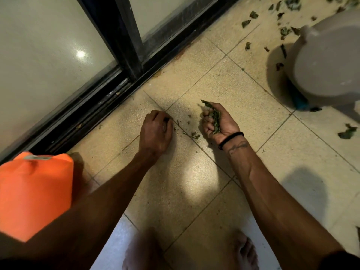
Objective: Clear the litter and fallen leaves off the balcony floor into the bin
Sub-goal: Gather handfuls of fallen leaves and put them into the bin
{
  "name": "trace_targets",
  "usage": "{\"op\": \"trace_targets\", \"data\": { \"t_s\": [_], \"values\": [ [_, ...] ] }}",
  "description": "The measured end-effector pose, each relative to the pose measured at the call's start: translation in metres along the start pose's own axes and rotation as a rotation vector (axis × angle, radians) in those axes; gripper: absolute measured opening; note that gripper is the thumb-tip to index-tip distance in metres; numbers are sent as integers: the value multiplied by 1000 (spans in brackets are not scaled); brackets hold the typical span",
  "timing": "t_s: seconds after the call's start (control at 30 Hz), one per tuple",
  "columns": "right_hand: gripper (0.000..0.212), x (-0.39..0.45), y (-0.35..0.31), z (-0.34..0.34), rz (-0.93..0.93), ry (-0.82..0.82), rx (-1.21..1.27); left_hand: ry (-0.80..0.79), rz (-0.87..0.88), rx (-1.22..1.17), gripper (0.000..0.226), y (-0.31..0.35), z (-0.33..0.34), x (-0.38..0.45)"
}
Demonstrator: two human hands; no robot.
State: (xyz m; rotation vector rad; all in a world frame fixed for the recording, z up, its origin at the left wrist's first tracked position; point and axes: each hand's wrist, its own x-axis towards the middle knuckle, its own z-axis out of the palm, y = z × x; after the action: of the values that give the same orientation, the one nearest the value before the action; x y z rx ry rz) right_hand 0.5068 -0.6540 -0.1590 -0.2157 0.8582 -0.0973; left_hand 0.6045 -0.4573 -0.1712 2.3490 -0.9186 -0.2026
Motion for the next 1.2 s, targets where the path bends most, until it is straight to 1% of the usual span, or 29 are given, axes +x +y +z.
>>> {"op": "trace_targets", "data": {
  "t_s": [0.1,0.2,0.27,0.33,0.47,0.53,0.6,0.67,0.7,0.8,0.87,0.9,0.93,1.03,1.1,1.13,1.2],
  "values": [
    [22,-9,-2,-6,-22,-22,62,-54,87,-51,17,16,6,-7],
    [13,-17,-2,-9,-31,-54,79,-109,86,-131,24,34,15,-12],
    [11,-22,-3,-11,-44,-40,76,-165,116,-66,30,43,21,-14],
    [13,-26,-4,-14,-53,-25,73,-203,162,20,29,48,25,-18],
    [11,-27,-1,-22,-33,-14,45,-285,183,40,42,44,28,-21],
    [10,-25,0,-25,-36,-21,41,-295,194,24,35,45,29,-20],
    [9,-23,1,-29,-31,-39,42,-267,186,18,21,51,29,-18],
    [9,-22,2,-33,-22,-46,54,-263,158,81,13,60,29,-17],
    [9,-22,2,-34,-19,-45,63,-286,136,136,13,66,30,-15],
    [9,-21,-1,-36,-9,-51,74,-389,114,316,22,87,29,-3],
    [9,-21,-2,-37,-9,-36,82,-478,103,345,22,92,29,9],
    [9,-23,-1,-37,-11,-29,91,-507,58,303,21,92,28,15],
    [9,-25,0,-36,-15,-28,103,-524,-27,225,20,89,28,21],
    [12,-54,4,-24,-28,27,124,-519,-336,-75,11,87,5,26],
    [22,-85,11,-11,-26,88,120,-516,-560,-370,8,101,-24,17],
    [24,-106,14,-1,-20,105,127,-504,-674,-558,9,113,-44,9],
    [23,-151,22,20,-3,117,146,-479,-834,-866,7,141,-89,-7]
  ]
}}
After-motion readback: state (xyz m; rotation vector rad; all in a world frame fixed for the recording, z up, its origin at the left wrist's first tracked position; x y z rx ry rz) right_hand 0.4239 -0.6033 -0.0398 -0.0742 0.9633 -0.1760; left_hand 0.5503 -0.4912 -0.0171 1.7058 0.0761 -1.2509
